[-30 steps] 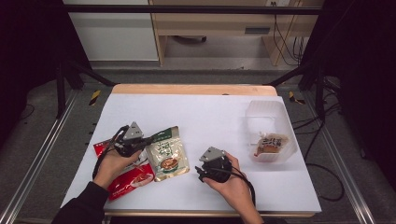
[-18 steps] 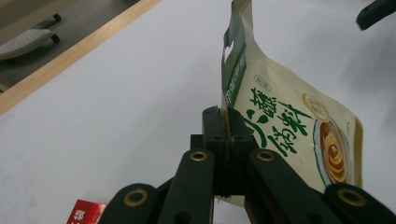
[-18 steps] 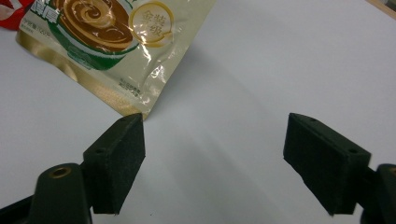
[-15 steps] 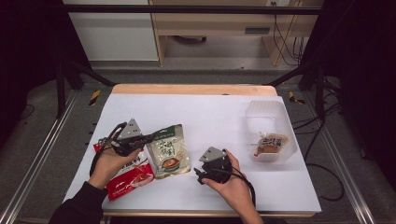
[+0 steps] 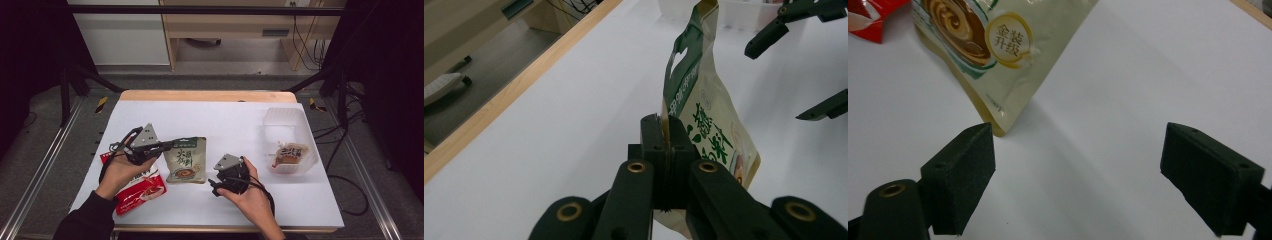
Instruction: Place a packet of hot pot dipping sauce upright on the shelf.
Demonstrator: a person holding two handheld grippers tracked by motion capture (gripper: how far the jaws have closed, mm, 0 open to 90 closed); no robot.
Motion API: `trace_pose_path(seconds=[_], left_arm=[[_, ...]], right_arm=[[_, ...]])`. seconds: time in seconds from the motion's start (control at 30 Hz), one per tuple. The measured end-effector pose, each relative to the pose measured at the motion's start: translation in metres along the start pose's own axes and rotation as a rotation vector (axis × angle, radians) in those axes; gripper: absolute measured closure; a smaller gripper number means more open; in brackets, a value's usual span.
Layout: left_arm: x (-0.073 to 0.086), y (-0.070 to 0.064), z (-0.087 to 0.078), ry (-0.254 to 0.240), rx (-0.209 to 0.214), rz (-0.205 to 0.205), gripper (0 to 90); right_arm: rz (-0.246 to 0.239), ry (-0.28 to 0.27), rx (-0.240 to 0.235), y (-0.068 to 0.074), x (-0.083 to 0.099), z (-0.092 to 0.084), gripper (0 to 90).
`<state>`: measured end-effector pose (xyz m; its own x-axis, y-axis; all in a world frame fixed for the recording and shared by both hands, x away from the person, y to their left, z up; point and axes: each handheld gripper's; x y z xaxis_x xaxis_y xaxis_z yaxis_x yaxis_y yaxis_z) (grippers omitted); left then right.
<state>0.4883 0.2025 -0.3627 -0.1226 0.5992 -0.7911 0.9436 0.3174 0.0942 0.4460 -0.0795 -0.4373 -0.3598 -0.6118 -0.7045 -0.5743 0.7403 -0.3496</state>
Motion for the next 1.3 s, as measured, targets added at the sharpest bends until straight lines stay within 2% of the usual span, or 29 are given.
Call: trace_pose_path(seconds=[0.03, 0.2, 0.33, 0.53, 0.6, 0.67, 0.73, 0.9, 1.07, 1.2, 1.3], left_arm=[[-0.001, -0.001, 0.0, -0.002, 0.004, 0.002, 90.0], [-0.005, -0.006, -0.002, -0.002, 0.016, 0.021, 90.0], [-0.006, -0.009, -0.002, -0.006, 0.016, 0.019, 90.0], [-0.009, -0.015, -0.003, -0.005, 0.018, 0.04, 90.0], [-0.01, -0.016, -0.003, -0.008, 0.017, 0.042, 90.0], [-0.01, -0.016, -0.004, -0.011, 0.018, 0.041, 90.0], [-0.01, -0.016, -0.003, -0.014, 0.018, 0.038, 90.0], [-0.013, -0.018, -0.004, -0.018, 0.018, 0.047, 90.0], [-0.014, -0.02, -0.003, -0.011, 0.026, 0.058, 90.0], [-0.015, -0.021, -0.002, -0.007, 0.031, 0.062, 90.0], [-0.015, -0.022, -0.002, -0.014, 0.032, 0.061, 90.0]], right_arm=[[-0.024, 0.006, -0.011, -0.001, -0.003, -0.003, 12.3], [-0.08, 0.049, -0.021, -0.009, -0.016, -0.015, 12.0], [-0.139, 0.057, -0.03, -0.015, -0.028, -0.026, 13.4], [-0.239, 0.061, -0.035, -0.023, -0.051, -0.042, 16.4], [-0.262, 0.066, -0.037, -0.026, -0.057, -0.044, 20.1], [-0.279, 0.079, -0.009, -0.03, -0.063, -0.047, 27.8], [-0.299, 0.101, -0.012, -0.032, -0.07, -0.049, 28.2], [-0.332, 0.105, -0.05, -0.038, -0.08, -0.05, 23.1], [-0.342, 0.077, -0.079, -0.039, -0.088, -0.052, 21.0], [-0.354, 0.071, -0.09, -0.04, -0.092, -0.054, 24.3], [-0.346, 0.073, -0.098, -0.041, -0.095, -0.055, 28.7]])
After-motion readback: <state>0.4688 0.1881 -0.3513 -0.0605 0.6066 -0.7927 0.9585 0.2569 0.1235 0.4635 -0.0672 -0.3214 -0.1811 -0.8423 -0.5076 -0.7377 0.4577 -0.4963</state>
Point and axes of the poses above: each handheld gripper's, and its own axes: z roughly forward along the jaws, x roughly out of its underside, y roughly to its left, and after that the axes turned 13 degrees about x, right-handed
